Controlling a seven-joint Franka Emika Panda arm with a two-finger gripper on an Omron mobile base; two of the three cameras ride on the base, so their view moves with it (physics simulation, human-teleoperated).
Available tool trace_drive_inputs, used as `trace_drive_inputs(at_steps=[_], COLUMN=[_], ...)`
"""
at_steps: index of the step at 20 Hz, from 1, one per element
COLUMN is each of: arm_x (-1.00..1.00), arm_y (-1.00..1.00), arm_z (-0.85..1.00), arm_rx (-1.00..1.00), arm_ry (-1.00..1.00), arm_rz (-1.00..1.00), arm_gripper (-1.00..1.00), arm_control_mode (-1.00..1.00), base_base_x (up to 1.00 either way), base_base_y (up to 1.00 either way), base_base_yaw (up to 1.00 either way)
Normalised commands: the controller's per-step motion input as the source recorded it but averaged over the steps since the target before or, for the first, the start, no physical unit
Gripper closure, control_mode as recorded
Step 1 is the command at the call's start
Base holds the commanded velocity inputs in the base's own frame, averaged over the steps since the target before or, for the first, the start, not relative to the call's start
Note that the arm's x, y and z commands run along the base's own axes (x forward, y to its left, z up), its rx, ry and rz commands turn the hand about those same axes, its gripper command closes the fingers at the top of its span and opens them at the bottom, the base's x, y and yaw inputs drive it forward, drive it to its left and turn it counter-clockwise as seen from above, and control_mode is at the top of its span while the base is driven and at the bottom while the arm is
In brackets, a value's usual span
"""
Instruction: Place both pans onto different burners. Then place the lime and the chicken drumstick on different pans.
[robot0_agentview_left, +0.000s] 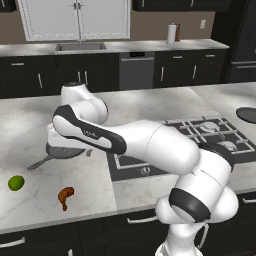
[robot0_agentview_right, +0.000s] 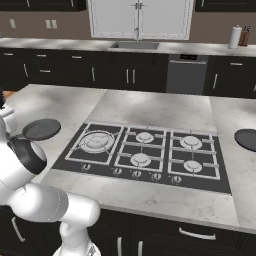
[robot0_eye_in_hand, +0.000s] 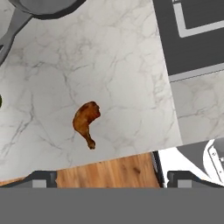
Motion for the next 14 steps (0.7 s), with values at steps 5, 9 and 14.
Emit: trace_drive_inputs(at_steps=[5, 9, 14], arm_x=[0.0, 0.0, 0.0], arm_y=[0.14, 0.15, 0.08], arm_z=[-0.05, -0.07, -0.09], arm_rx=[0.0, 0.0, 0.0], arm_ry=[0.0, -0.01, -0.02], arm_rz=[0.0, 0.0, 0.0], arm_gripper=[-1.0, -1.0, -1.0], arm_control_mode=[-1.0, -1.0, -1.0], base_base_x=[0.0, 0.0, 0.0], base_base_y=[0.0, 0.0, 0.0], base_base_yaw=[0.0, 0.0, 0.0])
